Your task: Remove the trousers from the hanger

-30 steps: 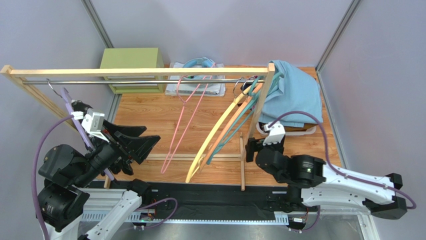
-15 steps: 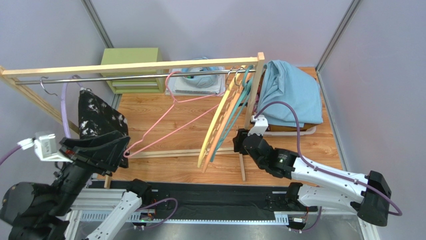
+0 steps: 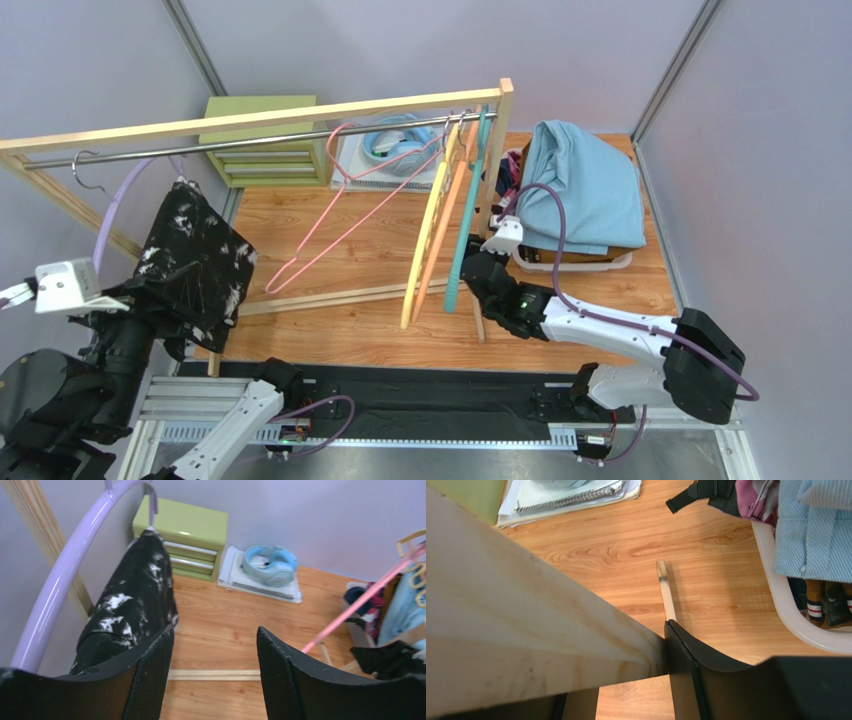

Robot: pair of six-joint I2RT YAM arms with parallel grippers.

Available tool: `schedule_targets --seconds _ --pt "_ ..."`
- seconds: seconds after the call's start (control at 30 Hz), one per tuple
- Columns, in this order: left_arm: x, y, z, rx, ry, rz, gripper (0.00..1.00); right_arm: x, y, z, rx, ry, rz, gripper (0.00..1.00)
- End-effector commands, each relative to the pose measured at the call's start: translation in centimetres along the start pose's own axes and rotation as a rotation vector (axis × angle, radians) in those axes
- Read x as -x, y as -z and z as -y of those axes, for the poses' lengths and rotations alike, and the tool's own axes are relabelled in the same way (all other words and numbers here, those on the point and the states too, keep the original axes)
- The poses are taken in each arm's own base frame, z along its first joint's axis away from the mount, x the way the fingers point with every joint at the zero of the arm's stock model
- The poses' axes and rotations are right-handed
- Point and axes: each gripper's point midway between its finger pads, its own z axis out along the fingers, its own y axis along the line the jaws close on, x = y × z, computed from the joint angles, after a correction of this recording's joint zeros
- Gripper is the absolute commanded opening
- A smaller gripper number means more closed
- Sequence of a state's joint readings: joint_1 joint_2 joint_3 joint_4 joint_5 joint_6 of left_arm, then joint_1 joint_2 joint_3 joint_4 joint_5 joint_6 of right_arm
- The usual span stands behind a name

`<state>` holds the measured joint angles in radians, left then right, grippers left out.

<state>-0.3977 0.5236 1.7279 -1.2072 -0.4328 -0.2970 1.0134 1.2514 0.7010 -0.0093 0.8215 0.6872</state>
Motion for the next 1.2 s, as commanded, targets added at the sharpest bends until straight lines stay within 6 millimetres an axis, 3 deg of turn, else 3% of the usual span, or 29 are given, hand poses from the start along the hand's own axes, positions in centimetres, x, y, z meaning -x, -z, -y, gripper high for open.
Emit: schedule_targets --seconds 0.0,0.23,0.37,0.47,0.5,0.6,0.67,0.7,0.8,0.93,1.03,1.17 --pt "-1.7 -1.8 -2.0 0.131 -0.196 -0.109 0.69 -2.3 -1.9 2.8 -0.115 0.09 -0.033 0.0" --pt "-3.8 -4.1 -1.3 0.13 -0.265 -0.204 0.75 -0.5 -4.2 3.0 -0.148 0.149 0.002 0.0" --pt "-3.4 -4.3 -0.9 0.118 -0.231 -0.178 0.76 0.4 -4.5 2.8 -0.118 0.198 -0.012 0.01" --pt "-2.1 -3.8 0.3 0.051 -0.188 -0.132 0.78 -0.4 -3.6 0.7 0.022 0.225 -0.097 0.18" --pt "-1.6 -3.6 0.8 0.025 -0.172 -0.116 0.78 -0.8 -2.6 -0.1 0.086 0.224 -0.142 0.31" --pt "-1.3 -3.6 2.6 -0.066 -0.154 -0.123 0.78 -1.6 -0.6 -0.6 0.157 0.226 -0.234 0.49" --pt "-1.9 -3.5 3.9 -0.133 -0.143 -0.161 0.78 -2.2 0.9 -0.2 0.163 0.248 -0.281 0.56" --pt "-2.2 -3.6 4.4 -0.154 -0.133 -0.177 0.78 -2.3 1.6 0.0 0.166 0.242 -0.292 0.66" --pt "-2.5 -3.4 6.1 -0.235 -0.07 -0.185 0.78 -2.1 4.2 0.8 0.187 0.232 -0.331 0.76" --pt "-1.8 -3.4 5.5 -0.192 -0.028 -0.148 0.78 -1.8 7.4 2.4 0.208 0.201 -0.384 0.81" --pt "-1.5 -3.2 5.7 -0.204 -0.008 -0.129 0.78 -0.4 9.9 3.0 0.238 0.166 -0.375 0.82" --pt "-1.2 -3.0 6.0 -0.225 0.028 -0.096 0.77 3.2 13.3 3.4 0.306 0.115 -0.319 0.82"
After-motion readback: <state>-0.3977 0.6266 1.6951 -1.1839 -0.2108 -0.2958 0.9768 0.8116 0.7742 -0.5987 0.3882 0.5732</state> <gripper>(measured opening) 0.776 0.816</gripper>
